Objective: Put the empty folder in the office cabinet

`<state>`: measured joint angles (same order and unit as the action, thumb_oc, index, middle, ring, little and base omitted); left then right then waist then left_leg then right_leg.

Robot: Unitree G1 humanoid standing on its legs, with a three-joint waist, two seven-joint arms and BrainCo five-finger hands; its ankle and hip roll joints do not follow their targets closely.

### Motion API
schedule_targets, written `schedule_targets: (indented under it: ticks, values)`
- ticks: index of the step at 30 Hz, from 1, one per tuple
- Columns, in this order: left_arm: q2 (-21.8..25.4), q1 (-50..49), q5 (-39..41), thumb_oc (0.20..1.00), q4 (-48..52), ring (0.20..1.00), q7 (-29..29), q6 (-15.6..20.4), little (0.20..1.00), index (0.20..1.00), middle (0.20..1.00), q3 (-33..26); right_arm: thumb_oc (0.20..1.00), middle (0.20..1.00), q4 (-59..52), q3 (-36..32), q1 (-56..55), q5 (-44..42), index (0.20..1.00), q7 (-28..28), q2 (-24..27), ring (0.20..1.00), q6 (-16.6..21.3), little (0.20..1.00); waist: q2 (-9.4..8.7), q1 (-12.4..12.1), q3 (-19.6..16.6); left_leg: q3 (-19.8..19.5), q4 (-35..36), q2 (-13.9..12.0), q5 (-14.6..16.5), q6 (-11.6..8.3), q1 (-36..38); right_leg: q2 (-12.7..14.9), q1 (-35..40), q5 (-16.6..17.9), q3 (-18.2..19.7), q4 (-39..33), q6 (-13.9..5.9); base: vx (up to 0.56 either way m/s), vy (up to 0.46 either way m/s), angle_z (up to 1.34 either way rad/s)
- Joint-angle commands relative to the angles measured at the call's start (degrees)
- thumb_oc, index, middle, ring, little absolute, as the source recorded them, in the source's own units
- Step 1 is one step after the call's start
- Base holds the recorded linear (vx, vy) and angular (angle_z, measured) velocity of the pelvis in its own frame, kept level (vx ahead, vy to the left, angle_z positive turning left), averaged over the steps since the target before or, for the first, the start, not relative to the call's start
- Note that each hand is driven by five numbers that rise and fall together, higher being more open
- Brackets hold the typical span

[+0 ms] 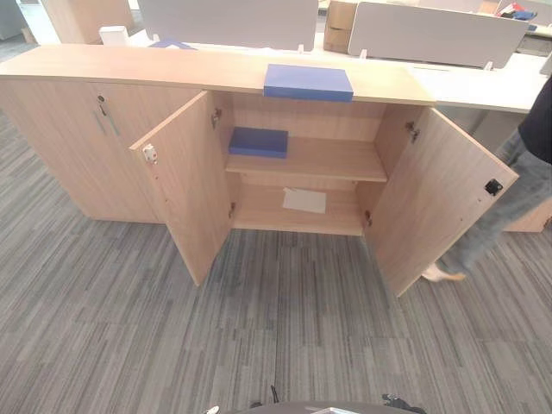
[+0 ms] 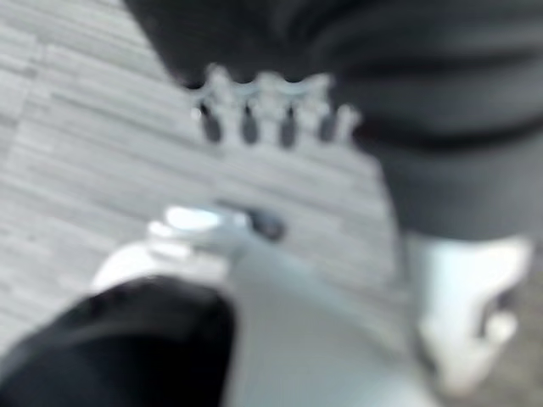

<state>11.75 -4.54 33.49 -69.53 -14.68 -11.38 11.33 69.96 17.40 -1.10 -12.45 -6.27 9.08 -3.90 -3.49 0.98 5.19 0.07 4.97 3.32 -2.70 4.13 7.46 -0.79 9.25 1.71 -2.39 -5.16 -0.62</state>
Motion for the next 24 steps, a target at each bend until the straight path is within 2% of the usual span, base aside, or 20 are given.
schedule_targets:
  ticks: [1, 5, 24]
  values:
    - [-2.3, 3.1, 1.8, 1.000, -1.7, 1.000, -2.0, 0.6, 1.000, 1.000, 1.000, 1.3, 1.000, 1.000, 1.7, -0.5, 2.9, -0.3, 1.000, -0.3, 3.2, 1.000, 0.4, 1.000, 2.97, -0.5, 1.3, 3.3, 0.0, 1.4, 7.4, -0.21, 1.5, -0.3, 0.2, -3.2, -3.1, 0.9, -1.92, 0.00, 0.000, 0.00]
    - [-2.3, 3.2, 1.9, 1.000, -1.8, 1.000, -1.7, -1.5, 1.000, 1.000, 1.000, 1.1, 1.000, 1.000, 2.0, -0.7, 2.9, -0.3, 1.000, -0.5, 3.2, 1.000, 0.5, 1.000, 2.91, -0.5, 1.2, 3.4, 0.0, 1.4, 7.5, -0.19, 1.6, -0.4, 0.2, -3.2, -3.1, 0.8, -1.93, 0.00, 0.000, 0.00]
    - [-2.4, 3.0, 1.9, 1.000, -2.5, 1.000, -0.9, -1.7, 1.000, 1.000, 1.000, 0.5, 1.000, 1.000, 2.3, -1.5, 2.6, -1.2, 1.000, -0.5, 3.0, 1.000, 0.6, 1.000, 2.94, -0.3, 1.3, 3.5, 0.0, 1.4, 7.4, -0.23, 1.3, -0.4, 0.0, -3.1, -3.0, 0.6, -1.95, 0.00, 0.000, 0.00]
